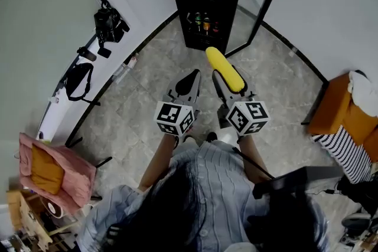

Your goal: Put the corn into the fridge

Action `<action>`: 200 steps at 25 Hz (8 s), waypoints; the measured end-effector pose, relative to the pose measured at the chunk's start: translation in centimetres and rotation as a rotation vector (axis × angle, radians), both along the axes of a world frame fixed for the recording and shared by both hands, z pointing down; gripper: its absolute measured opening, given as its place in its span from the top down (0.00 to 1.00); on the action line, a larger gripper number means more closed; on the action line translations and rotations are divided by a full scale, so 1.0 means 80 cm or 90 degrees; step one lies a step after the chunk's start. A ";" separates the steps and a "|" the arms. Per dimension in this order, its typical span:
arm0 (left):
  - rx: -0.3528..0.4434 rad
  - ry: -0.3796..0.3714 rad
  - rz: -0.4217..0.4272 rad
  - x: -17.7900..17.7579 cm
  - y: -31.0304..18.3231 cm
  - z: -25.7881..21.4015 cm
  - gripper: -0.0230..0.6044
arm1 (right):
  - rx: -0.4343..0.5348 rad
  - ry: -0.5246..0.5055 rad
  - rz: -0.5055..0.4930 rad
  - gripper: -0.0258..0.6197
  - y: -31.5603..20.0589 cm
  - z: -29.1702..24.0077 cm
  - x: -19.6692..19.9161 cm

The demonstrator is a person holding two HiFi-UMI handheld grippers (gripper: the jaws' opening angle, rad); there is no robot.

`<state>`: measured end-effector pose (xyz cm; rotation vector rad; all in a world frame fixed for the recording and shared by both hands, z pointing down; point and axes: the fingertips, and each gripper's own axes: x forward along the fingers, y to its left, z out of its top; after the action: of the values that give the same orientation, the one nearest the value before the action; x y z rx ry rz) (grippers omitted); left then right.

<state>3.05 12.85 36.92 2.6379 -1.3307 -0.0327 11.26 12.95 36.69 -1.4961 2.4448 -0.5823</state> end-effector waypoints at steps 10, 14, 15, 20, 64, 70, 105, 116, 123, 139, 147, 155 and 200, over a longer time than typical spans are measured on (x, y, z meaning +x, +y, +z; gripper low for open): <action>-0.011 -0.013 -0.018 0.022 -0.007 0.013 0.95 | -0.006 -0.010 -0.037 0.56 -0.019 0.010 0.015; -0.014 -0.010 -0.025 0.019 -0.015 0.012 0.95 | -0.008 -0.018 -0.049 0.56 -0.027 0.012 0.007; -0.015 -0.012 -0.026 0.016 -0.020 0.012 0.95 | -0.010 -0.021 -0.051 0.56 -0.032 0.014 0.004; -0.023 -0.025 -0.024 0.000 -0.044 0.024 0.95 | -0.024 -0.028 -0.047 0.56 -0.060 0.028 -0.009; -0.088 0.041 0.122 -0.123 -0.395 0.063 0.95 | -0.122 -0.007 0.173 0.56 -0.368 0.091 -0.076; -0.081 0.020 0.101 -0.118 -0.431 0.068 0.95 | -0.124 0.020 0.155 0.56 -0.428 0.105 -0.056; -0.151 -0.005 0.054 -0.072 -0.650 0.220 0.95 | -0.223 0.201 0.116 0.56 -0.783 0.359 -0.006; -0.181 -0.015 0.045 -0.093 -0.649 0.247 0.95 | -0.254 0.342 0.092 0.56 -0.851 0.398 0.006; -0.181 -0.013 0.031 -0.107 -0.652 0.250 0.95 | -0.262 0.338 0.088 0.56 -0.866 0.405 0.012; -0.187 -0.002 0.016 -0.113 -0.659 0.256 0.95 | -0.265 0.477 0.009 0.56 -0.898 0.425 0.005; -0.185 0.000 0.020 -0.108 -0.663 0.255 0.95 | -0.281 0.449 0.054 0.56 -0.910 0.423 0.014; -0.183 -0.001 0.020 -0.106 -0.661 0.252 0.95 | -0.276 0.433 0.062 0.56 -0.904 0.417 0.018; -0.100 0.013 0.049 -0.090 -0.580 0.094 0.95 | -0.106 0.107 0.032 0.83 -0.659 0.112 -0.061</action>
<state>-4.13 -33.55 44.41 2.5469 -1.1739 0.0529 6.39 -39.76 45.68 -1.7310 2.5273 -0.6909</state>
